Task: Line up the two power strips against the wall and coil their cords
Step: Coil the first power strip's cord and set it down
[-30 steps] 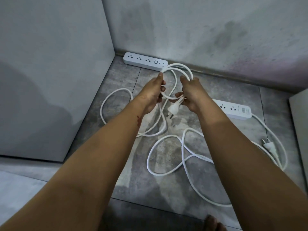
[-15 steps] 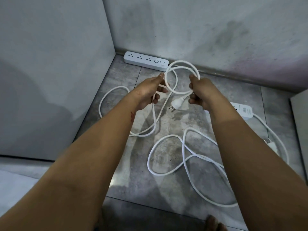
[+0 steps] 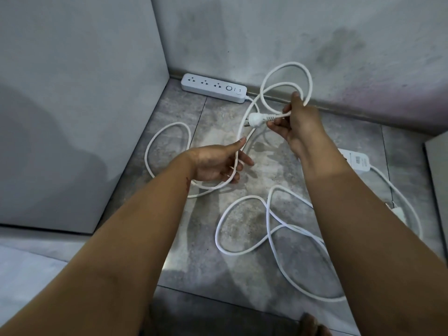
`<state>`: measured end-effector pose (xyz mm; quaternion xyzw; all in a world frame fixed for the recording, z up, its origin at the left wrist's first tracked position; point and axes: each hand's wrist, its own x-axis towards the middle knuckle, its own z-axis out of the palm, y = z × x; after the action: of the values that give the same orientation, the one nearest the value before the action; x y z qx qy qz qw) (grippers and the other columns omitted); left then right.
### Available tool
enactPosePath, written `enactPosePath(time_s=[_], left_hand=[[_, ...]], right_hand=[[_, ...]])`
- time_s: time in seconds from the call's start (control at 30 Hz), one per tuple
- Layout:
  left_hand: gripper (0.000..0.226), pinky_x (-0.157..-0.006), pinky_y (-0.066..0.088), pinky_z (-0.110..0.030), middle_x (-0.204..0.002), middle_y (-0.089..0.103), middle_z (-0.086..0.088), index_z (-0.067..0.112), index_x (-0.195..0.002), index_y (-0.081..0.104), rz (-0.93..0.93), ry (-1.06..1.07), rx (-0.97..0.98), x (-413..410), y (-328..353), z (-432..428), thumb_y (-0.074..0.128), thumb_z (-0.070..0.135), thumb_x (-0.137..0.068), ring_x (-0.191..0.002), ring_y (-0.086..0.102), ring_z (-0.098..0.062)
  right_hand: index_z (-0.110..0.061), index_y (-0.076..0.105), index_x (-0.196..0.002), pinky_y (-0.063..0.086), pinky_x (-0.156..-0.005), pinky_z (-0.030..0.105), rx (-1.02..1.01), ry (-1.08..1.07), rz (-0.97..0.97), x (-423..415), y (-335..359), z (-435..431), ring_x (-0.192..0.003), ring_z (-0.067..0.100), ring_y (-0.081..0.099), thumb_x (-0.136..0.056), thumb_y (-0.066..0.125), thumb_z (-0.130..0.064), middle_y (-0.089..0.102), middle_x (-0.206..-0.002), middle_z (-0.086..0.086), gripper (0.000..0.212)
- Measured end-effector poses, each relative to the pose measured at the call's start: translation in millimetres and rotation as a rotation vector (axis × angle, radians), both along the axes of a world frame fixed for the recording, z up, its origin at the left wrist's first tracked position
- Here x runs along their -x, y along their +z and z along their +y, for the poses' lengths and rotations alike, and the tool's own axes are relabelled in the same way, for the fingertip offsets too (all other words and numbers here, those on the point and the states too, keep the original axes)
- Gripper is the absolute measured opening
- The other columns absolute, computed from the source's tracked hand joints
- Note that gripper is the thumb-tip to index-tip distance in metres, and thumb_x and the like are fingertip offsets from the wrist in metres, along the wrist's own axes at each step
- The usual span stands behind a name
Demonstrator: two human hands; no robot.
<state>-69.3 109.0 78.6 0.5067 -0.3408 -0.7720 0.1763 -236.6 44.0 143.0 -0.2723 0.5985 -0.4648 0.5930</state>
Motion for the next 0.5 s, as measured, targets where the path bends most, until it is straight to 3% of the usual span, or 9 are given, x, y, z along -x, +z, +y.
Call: enactPosePath(time_s=[0.07,0.13,0.2,0.27,0.4,0.5], left_hand=[[0.061,-0.076,0.048,-0.034,-0.07,0.046,-0.001,0.011,-0.117,0.063,0.109,0.094,0.006,7.4,1.6,-2.2,0.033,0.061,-0.097,-0.062,0.047,-0.015],[0.06,-0.065,0.043,-0.028,-0.071,0.047,0.0,0.013,-0.125,0.059,0.182,0.215,0.042,14.2,4.9,-6.5,0.031,0.059,-0.098,-0.059,0.043,-0.013],[0.057,-0.06,0.038,-0.026,-0.078,0.053,-0.001,0.015,-0.127,0.057,0.217,0.346,0.07,19.4,7.5,-12.6,0.031,0.058,-0.099,-0.06,0.043,-0.012],[0.057,-0.057,0.035,-0.025,-0.085,0.059,-0.001,0.014,-0.127,0.057,0.217,0.455,0.099,23.0,8.5,-18.3,0.033,0.057,-0.1,-0.062,0.046,-0.01],[0.055,-0.066,0.035,-0.025,-0.091,0.068,0.002,0.016,-0.097,0.07,0.175,0.628,0.097,27.1,9.8,-25.4,0.029,0.052,-0.103,-0.071,0.053,-0.009],[0.056,-0.076,0.035,-0.031,-0.089,0.071,0.002,0.014,-0.107,0.066,0.149,0.708,0.054,25.4,10.6,-29.6,0.022,0.049,-0.104,-0.082,0.064,-0.009]], right_hand=[[-0.01,0.051,-0.07,0.054,-0.046,0.027,-0.016,0.049,0.049,-5.5,-0.1,2.7,-0.035,0.01,0.053,-0.103,0.044,-0.029,0.051,-0.044,0.001,0.038],[-0.014,0.054,-0.068,0.042,-0.043,0.022,-0.016,0.123,0.19,-9.4,-3.5,5.6,-0.035,0.008,0.051,-0.099,0.048,-0.025,0.054,-0.049,0.0,0.034],[-0.018,0.057,-0.068,0.031,-0.043,0.02,-0.01,0.219,0.344,-11.7,-7.7,11.7,-0.041,0.009,0.045,-0.096,0.053,-0.027,0.053,-0.055,-0.002,0.03],[-0.021,0.06,-0.071,0.029,-0.048,0.023,-0.026,0.28,0.386,-13.9,-10.0,21.2,-0.049,0.009,0.038,-0.094,0.057,-0.029,0.05,-0.06,-0.004,0.025],[-0.021,0.067,-0.08,0.029,-0.058,0.025,-0.046,0.368,0.365,-20.1,-9.0,34.7,-0.062,0.006,0.039,-0.096,0.055,-0.031,0.052,-0.071,-0.009,0.022],[-0.021,0.072,-0.096,0.029,-0.059,0.026,-0.111,0.433,0.358,-22.8,-13.3,35.6,-0.063,0.009,0.038,-0.096,0.051,-0.043,0.05,-0.075,-0.009,0.031]])
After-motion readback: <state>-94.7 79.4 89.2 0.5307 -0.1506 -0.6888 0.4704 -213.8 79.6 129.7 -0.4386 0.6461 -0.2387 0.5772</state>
